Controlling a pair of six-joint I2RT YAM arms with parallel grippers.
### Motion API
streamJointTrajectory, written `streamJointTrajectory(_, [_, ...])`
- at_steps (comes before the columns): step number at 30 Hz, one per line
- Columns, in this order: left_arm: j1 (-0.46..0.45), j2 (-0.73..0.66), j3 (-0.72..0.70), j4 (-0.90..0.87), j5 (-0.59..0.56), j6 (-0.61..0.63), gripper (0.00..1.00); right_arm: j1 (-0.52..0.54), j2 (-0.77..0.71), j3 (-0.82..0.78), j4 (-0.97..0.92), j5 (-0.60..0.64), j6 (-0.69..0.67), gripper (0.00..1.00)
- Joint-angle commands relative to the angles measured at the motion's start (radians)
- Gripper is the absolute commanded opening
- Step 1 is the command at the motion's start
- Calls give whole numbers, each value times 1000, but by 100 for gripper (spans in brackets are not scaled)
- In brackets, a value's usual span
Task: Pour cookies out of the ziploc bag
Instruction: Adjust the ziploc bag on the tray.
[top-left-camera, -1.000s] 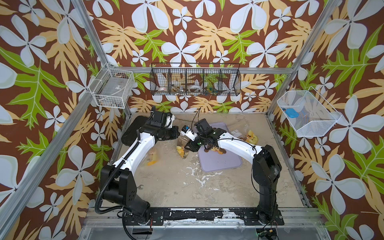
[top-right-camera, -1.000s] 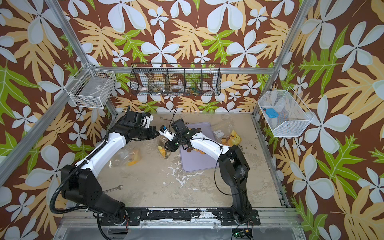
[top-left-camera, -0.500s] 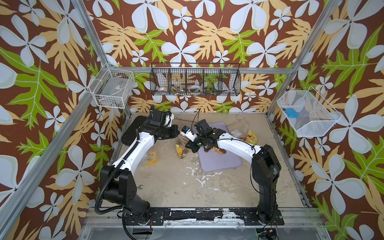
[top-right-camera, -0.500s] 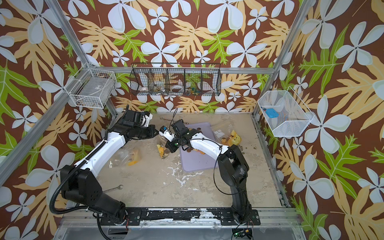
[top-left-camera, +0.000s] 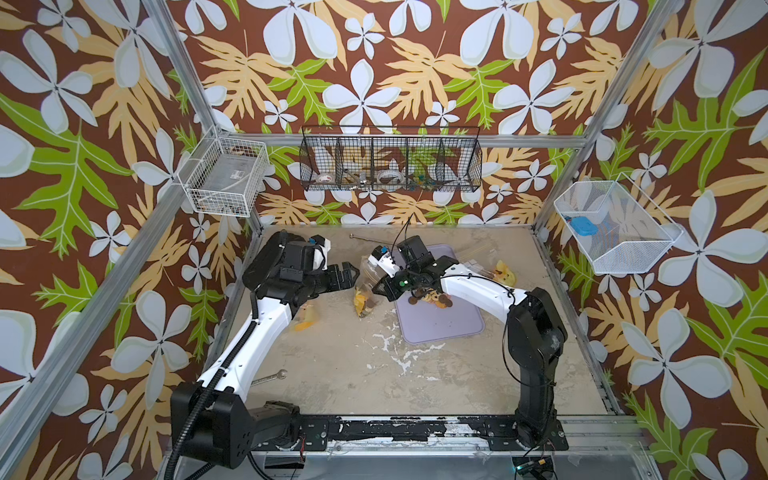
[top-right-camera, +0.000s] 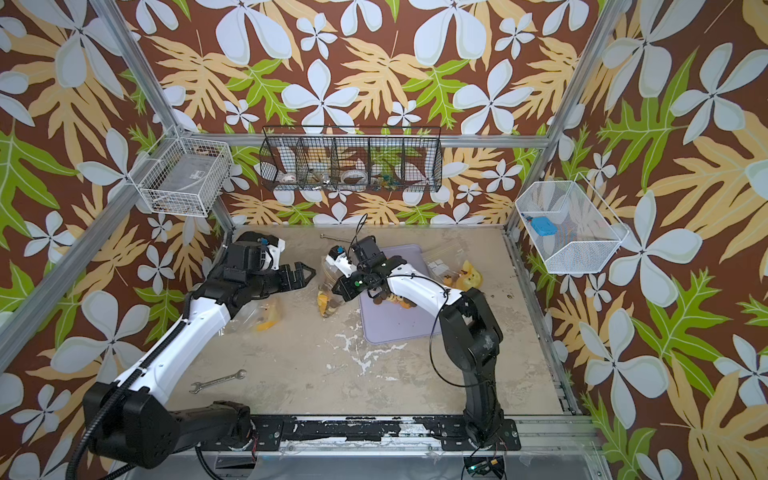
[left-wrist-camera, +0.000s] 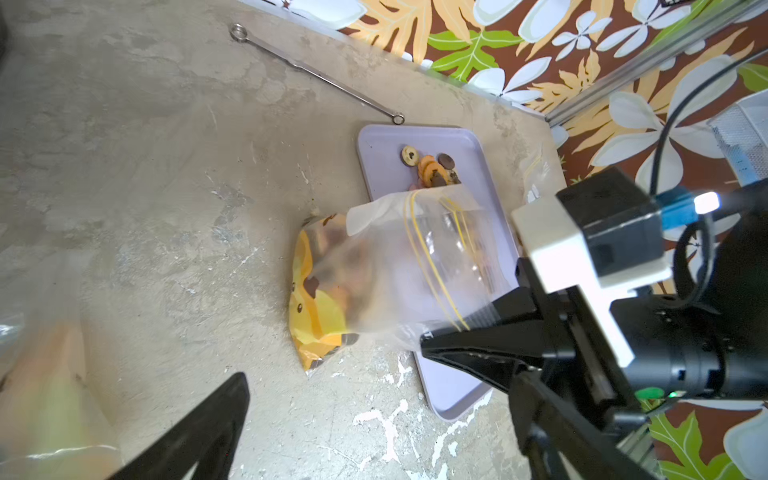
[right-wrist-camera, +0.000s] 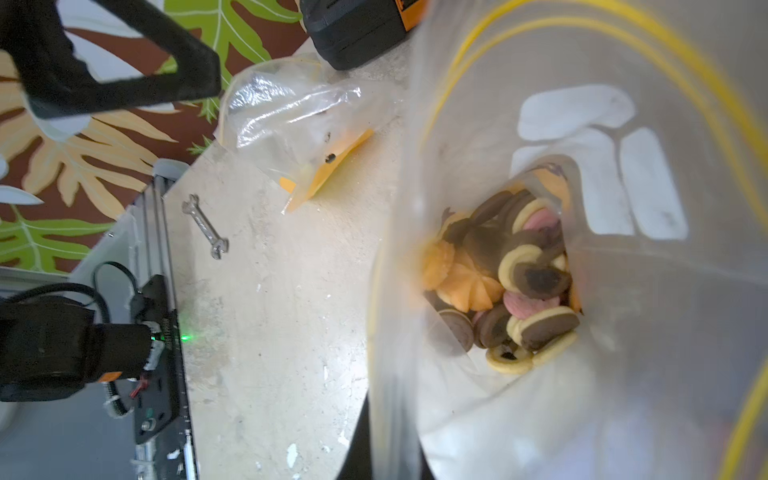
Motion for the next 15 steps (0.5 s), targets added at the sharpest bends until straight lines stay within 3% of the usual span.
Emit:
streamJointTrajectory(1, [31,-25,-44,69,-13,-23,100,3,-10,18,64,-114,101,0])
streamJointTrajectory(5, [65,-12,-64,69,29,-23,100,3,-21,27,90,-139,164,0])
streamJointTrajectory(15, [70,11,-64,84,60,-29,100,3,-36,27,68,-105,177,0])
